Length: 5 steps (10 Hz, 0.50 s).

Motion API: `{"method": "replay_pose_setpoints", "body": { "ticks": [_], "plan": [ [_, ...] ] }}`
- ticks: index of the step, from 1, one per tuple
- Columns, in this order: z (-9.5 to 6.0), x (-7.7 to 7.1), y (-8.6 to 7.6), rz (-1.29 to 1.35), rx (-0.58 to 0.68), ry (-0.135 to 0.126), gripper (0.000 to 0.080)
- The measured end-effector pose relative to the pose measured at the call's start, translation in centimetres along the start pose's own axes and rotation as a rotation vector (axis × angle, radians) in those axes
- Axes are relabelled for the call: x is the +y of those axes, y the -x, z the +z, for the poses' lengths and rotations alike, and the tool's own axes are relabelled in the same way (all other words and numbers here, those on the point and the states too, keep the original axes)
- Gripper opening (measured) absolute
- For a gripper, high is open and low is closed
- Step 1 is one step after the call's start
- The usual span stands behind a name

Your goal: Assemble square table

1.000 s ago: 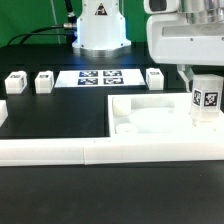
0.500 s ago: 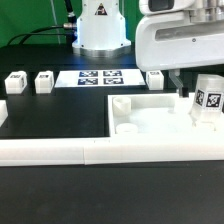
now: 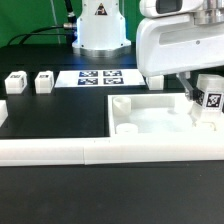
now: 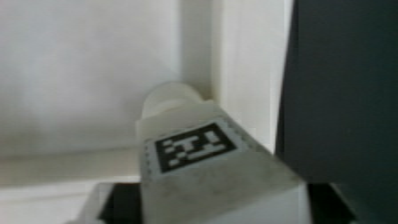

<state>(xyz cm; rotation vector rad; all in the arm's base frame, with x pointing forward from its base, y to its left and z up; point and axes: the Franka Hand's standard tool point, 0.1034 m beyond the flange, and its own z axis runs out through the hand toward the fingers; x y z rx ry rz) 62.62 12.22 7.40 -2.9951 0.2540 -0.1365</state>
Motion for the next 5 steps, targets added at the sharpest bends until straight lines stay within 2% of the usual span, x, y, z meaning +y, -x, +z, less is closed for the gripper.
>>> {"method": "replay_pose_setpoints", "body": {
  "ticks": [3, 4, 5],
  "plan": [
    [0.14, 0.50, -0.10, 0.212, -0.001, -0.004, 0.0296],
    [0.18, 0.65, -0.33, 0.383, 0.002, -0.021, 0.0296],
    [0.24, 0.63, -0.26, 0.558, 0.000, -0.020, 0.0296]
  ]
}}
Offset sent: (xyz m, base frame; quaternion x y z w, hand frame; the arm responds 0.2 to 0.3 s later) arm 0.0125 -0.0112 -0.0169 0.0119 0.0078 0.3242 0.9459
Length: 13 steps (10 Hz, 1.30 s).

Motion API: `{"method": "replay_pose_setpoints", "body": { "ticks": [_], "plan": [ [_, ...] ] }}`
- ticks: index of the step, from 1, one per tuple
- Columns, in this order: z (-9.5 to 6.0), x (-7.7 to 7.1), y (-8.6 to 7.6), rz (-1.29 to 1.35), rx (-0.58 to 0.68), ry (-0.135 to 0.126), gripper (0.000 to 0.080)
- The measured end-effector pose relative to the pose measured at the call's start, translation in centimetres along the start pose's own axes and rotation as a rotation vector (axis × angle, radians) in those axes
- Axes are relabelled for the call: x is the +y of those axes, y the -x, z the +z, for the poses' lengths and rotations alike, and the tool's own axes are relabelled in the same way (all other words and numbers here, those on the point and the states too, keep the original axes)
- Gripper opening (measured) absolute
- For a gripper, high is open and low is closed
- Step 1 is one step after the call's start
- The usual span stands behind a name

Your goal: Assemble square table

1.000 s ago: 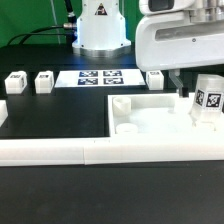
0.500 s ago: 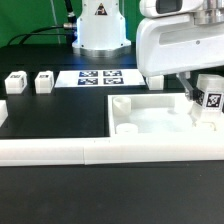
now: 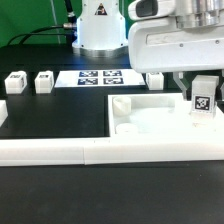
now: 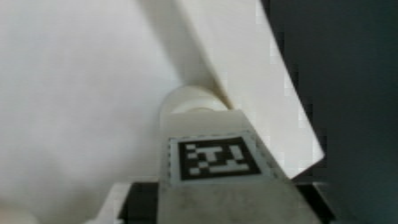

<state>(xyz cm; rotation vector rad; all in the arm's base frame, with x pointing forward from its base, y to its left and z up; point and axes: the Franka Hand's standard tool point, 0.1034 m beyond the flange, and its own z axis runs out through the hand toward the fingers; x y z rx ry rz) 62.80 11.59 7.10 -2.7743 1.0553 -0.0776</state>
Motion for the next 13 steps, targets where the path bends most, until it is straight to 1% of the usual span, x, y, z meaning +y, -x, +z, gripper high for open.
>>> {"method": "replay_pose_setpoints", "body": {
  "ticks": [1, 3, 4, 5, 6, 7, 8, 9, 10, 11, 13],
  "plan": [
    [0.0, 0.0, 0.0, 0.138, -0.004, -0.003, 0.0296],
    [0.1, 0.0, 0.1, 0.478, -0.026, -0.022, 0.0296],
    [0.1, 0.1, 0.1, 0.523, -0.032, -0.027, 0.0296],
    [0.2, -0.1, 0.3, 0.577, -0.036, -0.028, 0.0395],
    [0.2, -0.1, 0.3, 0.561, -0.036, -0.028, 0.0395],
    [0.2, -0.1, 0.3, 0.520, -0.036, -0.029, 0.0566],
    [0.2, -0.2, 0.4, 0.516, -0.036, -0.029, 0.0623],
    [-0.1, -0.5, 0.5, 0.303, -0.022, -0.022, 0.0623],
    [-0.4, -1.0, 0.8, 0.118, -0.022, -0.011, 0.0644],
    [-0.2, -0.8, 0.7, 0.088, -0.020, -0.015, 0.0648],
    [-0.2, -0.7, 0.6, -0.107, -0.018, -0.015, 0.0649]
  ]
}}
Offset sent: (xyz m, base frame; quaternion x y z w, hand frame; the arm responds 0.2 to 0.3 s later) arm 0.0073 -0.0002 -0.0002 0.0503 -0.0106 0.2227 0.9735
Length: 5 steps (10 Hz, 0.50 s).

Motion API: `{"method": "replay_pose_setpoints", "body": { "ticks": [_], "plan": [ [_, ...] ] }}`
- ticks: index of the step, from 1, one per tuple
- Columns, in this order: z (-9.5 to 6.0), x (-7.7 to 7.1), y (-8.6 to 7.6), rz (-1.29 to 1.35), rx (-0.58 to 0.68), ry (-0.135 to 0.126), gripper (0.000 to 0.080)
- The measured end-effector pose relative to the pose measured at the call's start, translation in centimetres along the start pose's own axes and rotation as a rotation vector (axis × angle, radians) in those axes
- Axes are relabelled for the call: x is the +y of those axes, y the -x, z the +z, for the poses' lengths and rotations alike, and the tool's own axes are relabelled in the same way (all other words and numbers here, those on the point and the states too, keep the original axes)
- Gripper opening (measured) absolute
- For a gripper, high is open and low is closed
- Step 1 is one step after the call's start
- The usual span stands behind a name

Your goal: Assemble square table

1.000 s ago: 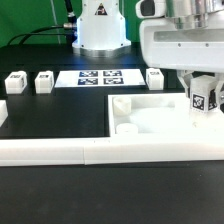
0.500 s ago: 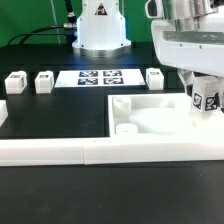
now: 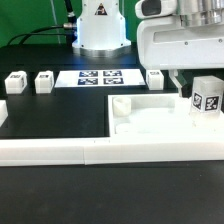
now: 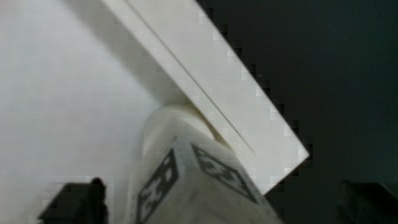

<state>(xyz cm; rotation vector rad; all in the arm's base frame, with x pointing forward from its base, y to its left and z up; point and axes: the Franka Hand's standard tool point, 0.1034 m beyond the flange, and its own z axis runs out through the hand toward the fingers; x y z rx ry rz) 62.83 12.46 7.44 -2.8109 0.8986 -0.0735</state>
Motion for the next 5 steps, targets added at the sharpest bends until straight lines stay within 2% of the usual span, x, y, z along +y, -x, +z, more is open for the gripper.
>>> {"method": "replay_pose_setpoints", "body": {
  "ticks": [1, 3, 4, 5],
  "plan": [
    [-0.07, 0.36, -0.32, -0.184, 0.001, 0.013, 0.0649],
    [-0.44, -0.44, -0.34, -0.586, 0.025, 0.069, 0.0649],
    [0.05, -0.09, -0.33, -0.757, 0.021, 0.077, 0.0649],
    [0.06, 0.12, -0.59, -0.763, 0.030, 0.074, 0.0649]
  ]
}}
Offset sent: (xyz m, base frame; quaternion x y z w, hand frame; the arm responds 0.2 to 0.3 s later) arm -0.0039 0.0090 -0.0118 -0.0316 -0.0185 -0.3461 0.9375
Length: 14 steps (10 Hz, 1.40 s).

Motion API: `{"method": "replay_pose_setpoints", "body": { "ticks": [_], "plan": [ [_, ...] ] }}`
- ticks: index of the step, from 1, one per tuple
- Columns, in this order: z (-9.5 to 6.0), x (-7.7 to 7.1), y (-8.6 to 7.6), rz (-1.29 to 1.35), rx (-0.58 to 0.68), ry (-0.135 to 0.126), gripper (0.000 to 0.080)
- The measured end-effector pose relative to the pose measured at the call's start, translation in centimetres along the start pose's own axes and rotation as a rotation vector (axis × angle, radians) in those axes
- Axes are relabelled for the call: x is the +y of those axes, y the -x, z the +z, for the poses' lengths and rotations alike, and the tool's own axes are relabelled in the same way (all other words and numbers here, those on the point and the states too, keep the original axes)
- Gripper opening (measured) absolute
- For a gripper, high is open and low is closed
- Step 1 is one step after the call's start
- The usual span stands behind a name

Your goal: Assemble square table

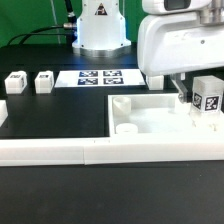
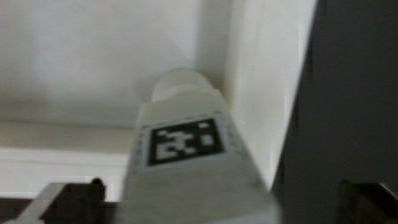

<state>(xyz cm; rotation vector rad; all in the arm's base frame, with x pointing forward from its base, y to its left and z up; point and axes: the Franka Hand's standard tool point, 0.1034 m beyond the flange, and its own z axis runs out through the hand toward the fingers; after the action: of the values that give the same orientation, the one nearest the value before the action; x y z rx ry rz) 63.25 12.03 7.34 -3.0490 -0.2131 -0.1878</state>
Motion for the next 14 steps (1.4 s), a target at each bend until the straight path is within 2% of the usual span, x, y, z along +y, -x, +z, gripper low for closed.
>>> {"method": "replay_pose_setpoints", "body": {
  "ticks": [2, 4, 6, 10, 12, 14],
  "plan": [
    [0.02, -0.17, 0.01, 0.050, 0.000, -0.002, 0.0635],
    [0.02, -0.12, 0.01, 0.198, 0.000, -0.003, 0.0290],
    [0.06, 0.12, 0.02, 0.370, 0.000, -0.003, 0.0292],
    [0.18, 0.24, 0.26, 1.005, -0.014, 0.009, 0.0292],
    [0.28, 0.34, 0.40, 1.356, -0.042, -0.039, 0.0292],
    [0.40, 0.16, 0.51, 1.501, -0.037, -0.065, 0.0292]
  ]
}}
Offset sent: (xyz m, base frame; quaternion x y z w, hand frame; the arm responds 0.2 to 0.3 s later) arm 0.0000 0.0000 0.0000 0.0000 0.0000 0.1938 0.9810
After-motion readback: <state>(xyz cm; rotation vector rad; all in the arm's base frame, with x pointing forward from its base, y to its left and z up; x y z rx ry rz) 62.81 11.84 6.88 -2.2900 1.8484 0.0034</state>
